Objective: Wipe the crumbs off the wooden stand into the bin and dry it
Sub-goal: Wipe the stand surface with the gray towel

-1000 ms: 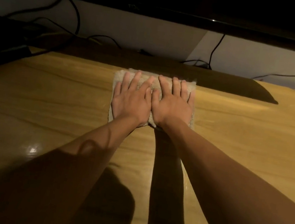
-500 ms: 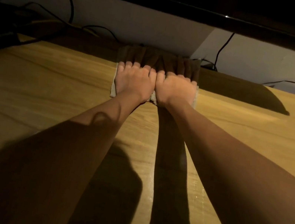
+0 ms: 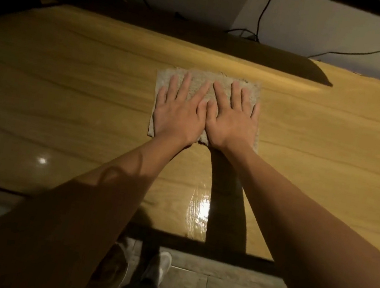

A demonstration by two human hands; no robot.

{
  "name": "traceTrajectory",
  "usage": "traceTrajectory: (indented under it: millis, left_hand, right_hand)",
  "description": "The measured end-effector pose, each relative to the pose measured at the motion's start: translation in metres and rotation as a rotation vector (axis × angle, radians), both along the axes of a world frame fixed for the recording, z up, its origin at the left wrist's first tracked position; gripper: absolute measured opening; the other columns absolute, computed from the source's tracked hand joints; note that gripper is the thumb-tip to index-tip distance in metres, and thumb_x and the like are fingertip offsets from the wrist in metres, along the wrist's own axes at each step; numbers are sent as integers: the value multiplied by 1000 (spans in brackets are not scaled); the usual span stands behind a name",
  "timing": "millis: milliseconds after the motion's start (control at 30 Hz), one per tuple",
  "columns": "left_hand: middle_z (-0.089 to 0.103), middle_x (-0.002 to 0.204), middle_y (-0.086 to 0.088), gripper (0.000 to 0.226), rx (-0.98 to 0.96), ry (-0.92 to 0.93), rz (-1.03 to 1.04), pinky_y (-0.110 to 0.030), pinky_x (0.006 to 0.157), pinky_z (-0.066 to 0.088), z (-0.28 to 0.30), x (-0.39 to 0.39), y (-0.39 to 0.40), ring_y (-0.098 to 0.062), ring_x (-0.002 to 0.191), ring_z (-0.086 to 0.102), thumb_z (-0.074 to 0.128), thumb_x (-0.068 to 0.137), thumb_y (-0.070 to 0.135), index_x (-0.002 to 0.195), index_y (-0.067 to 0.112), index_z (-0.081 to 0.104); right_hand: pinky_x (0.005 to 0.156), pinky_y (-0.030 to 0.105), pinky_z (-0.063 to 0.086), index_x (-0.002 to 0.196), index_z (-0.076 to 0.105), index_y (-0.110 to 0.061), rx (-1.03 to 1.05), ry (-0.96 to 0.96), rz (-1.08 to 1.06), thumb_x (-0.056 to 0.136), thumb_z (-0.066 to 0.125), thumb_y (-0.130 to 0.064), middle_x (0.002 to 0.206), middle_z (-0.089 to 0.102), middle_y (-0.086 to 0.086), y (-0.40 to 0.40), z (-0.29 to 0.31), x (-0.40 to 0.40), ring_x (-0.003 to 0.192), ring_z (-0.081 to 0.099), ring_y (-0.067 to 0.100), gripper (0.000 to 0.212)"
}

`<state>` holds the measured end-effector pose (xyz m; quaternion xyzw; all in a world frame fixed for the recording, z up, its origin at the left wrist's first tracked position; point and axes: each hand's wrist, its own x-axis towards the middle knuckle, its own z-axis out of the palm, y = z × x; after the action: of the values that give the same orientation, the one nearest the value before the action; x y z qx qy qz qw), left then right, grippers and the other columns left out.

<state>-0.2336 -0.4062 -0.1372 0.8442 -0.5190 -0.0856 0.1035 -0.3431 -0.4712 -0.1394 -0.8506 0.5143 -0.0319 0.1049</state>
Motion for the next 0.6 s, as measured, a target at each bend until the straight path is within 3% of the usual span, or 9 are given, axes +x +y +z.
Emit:
traceTrajectory:
  millis: [367,600]
  left_hand:
    - [-14,167,3,53,29,1,-26,-45,124,-4,-3,-127,146,-23,153,-15,2,103,49,155,45,-7]
    - [-17,167,5,52,55,2,-3,-45,124,-4,-8,-135,141,-22,153,-18,1,104,47,155,46,-8]
  right_hand:
    - [125,52,-7,158,2,-48,56,11,-55,103,10,-57,170,-8,-4,158,9,-129,156,-13,17,56]
    - [124,53,-8,157,-1,-52,97,25,-126,101,9,-62,170,-11,-6,158,5,-133,156,-15,19,58]
